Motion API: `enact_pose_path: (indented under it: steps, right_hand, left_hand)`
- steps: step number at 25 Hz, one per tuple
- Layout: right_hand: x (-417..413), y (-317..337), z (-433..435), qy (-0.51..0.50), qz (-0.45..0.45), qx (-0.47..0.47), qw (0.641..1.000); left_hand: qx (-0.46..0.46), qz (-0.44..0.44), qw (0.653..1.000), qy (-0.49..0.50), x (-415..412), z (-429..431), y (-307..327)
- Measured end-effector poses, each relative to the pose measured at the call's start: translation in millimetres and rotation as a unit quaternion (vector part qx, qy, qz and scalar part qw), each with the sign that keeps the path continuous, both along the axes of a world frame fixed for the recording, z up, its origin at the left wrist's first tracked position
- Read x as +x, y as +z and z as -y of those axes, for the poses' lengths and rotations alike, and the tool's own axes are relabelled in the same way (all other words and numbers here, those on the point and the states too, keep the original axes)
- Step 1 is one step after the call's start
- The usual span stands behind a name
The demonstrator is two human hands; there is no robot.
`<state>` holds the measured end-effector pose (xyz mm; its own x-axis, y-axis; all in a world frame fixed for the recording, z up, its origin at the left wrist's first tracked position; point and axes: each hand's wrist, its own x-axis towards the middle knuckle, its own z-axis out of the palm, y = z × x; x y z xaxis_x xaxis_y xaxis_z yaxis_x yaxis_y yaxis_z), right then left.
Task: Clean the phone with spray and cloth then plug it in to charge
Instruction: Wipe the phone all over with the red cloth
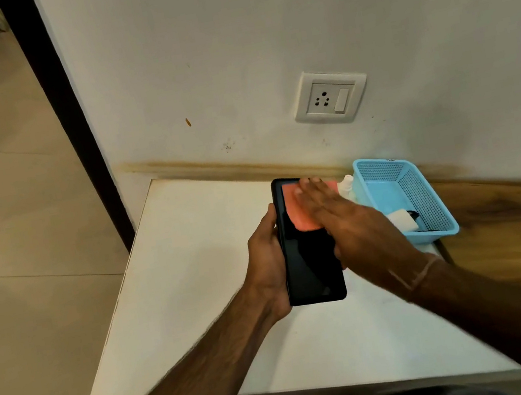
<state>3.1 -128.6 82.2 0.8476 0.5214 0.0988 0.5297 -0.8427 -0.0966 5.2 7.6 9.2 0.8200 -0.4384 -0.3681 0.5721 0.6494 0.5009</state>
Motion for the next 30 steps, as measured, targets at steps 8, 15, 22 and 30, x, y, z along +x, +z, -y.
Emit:
enact_pose_path:
  steps: [8,15,22,30]
  right_hand:
    - [-4,-10,1,0.076,0.052,-0.017,0.996]
    - [-6,-6,1,0.096,0.036,-0.014,0.995]
    - [0,-8,1,0.142,0.047,-0.012,0.989]
    - [15,-2,8,0.133,0.046,0.032,0.989]
  left_hand:
    - [-0.001,-0.005,1.0,0.006,0,-5,-1]
    - [-0.011,0.0,1.0,0.016,0,-2,-2]
    - [-0.015,0.003,1.0,0.016,-2,-2,-5]
    - [-0.002,0.019,1.0,0.004,-2,4,-6]
